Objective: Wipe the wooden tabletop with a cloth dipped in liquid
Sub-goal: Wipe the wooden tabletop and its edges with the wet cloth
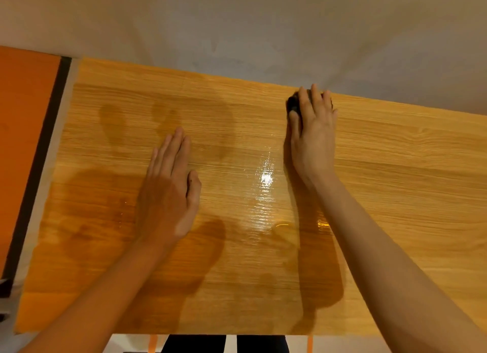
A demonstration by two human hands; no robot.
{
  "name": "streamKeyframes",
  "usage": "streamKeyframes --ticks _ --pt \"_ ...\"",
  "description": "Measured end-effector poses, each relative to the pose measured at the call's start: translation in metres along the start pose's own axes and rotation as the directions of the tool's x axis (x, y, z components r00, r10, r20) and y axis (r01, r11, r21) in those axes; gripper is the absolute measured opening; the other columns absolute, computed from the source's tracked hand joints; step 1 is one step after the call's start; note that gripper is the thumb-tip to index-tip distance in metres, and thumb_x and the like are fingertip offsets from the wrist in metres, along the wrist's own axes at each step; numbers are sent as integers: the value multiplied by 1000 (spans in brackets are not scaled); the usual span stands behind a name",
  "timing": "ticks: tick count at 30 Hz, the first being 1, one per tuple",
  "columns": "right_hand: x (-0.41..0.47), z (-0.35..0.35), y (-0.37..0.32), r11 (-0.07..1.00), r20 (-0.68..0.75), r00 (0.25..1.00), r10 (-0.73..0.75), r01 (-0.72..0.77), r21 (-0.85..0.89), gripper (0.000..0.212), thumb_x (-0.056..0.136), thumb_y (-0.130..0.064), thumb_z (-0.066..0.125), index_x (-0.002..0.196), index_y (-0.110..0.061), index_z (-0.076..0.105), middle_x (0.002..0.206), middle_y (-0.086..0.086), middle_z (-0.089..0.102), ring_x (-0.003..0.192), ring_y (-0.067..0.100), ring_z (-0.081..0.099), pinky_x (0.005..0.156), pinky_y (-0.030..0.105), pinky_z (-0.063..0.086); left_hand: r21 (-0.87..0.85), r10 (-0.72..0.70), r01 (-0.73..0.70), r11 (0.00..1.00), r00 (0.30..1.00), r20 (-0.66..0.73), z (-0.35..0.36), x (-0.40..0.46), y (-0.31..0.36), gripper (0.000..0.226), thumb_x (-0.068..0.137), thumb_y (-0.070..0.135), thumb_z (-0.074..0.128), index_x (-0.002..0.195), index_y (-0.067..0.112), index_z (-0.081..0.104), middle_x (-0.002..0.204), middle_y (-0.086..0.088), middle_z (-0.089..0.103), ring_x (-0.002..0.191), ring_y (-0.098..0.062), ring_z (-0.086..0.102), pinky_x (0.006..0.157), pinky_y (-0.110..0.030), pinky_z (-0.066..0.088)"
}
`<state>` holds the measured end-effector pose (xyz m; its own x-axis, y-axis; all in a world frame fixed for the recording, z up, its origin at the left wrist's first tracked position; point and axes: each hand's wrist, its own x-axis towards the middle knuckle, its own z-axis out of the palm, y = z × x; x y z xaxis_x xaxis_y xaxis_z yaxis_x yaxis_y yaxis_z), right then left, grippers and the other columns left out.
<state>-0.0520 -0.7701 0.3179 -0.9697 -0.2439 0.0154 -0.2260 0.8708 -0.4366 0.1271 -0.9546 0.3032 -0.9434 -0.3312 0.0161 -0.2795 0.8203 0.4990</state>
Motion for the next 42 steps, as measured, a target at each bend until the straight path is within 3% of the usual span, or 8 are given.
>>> streamKeyframes --ticks 5,11,18,25,30,33,39,42 --pt "-128 -29 22 987 99 983 -155 158 -27 46 103 -23 37 149 -18 34 159 0 23 149 18 7 121 46 8 -17 -1 0 1000 999 -32 0 0 1 56 103 21 35 157 7 28 166 -7 22 155 -19 15 127 -29 2" --pt "-108 1 -15 980 -132 972 197 -193 41 43 102 -21 37 145 -13 41 156 3 31 147 27 15 120 47 11 13 35 -34 999 998 -48 0 -2 -2 54 105 21 35 156 4 30 166 -9 22 155 -21 16 128 -34 6" --pt "-124 11 -39 971 86 968 -236 238 -17 44 103 -27 38 145 -16 41 155 1 33 147 22 18 121 38 7 96 0 -2 995 1000 22 0 -1 0 56 107 25 28 160 8 19 169 -4 10 156 -15 6 127 -29 -1" --pt "-148 -29 41 930 -176 913 368 -360 76 46 101 -20 35 145 -9 39 155 10 30 146 33 17 117 54 17 76 26 -27 997 1000 10 -1 -1 -2 60 103 28 24 158 4 22 168 -9 15 156 -20 11 128 -35 4" --pt "-170 33 -80 1000 -64 998 15 -13 22 43 102 -20 37 144 -13 42 155 6 31 147 27 18 121 42 8 97 22 -23 995 1000 16 0 -3 -2 58 106 30 22 160 6 19 169 -6 11 156 -18 9 128 -36 4" --pt "-168 17 -56 991 58 989 -135 136 -15 44 103 -25 38 146 -19 39 157 0 28 148 21 15 121 38 2 87 35 -36 996 999 8 1 -3 -3 57 107 29 24 159 6 19 169 -7 12 156 -19 10 128 -36 6" --pt "-172 -41 53 933 -124 926 356 -346 95 46 102 -19 38 147 -15 36 158 7 23 148 28 11 117 56 11 6 50 -50 999 999 -21 -2 -5 -5 54 108 23 36 158 4 24 167 -8 18 156 -17 13 128 -35 6" --pt "-184 -9 1 939 -163 927 338 -322 118 46 102 -18 37 148 -14 35 159 5 21 148 25 7 121 48 4 -33 84 -84 996 996 1 -8 -12 -4 54 107 22 38 157 6 27 166 -6 23 154 -14 16 127 -30 5"
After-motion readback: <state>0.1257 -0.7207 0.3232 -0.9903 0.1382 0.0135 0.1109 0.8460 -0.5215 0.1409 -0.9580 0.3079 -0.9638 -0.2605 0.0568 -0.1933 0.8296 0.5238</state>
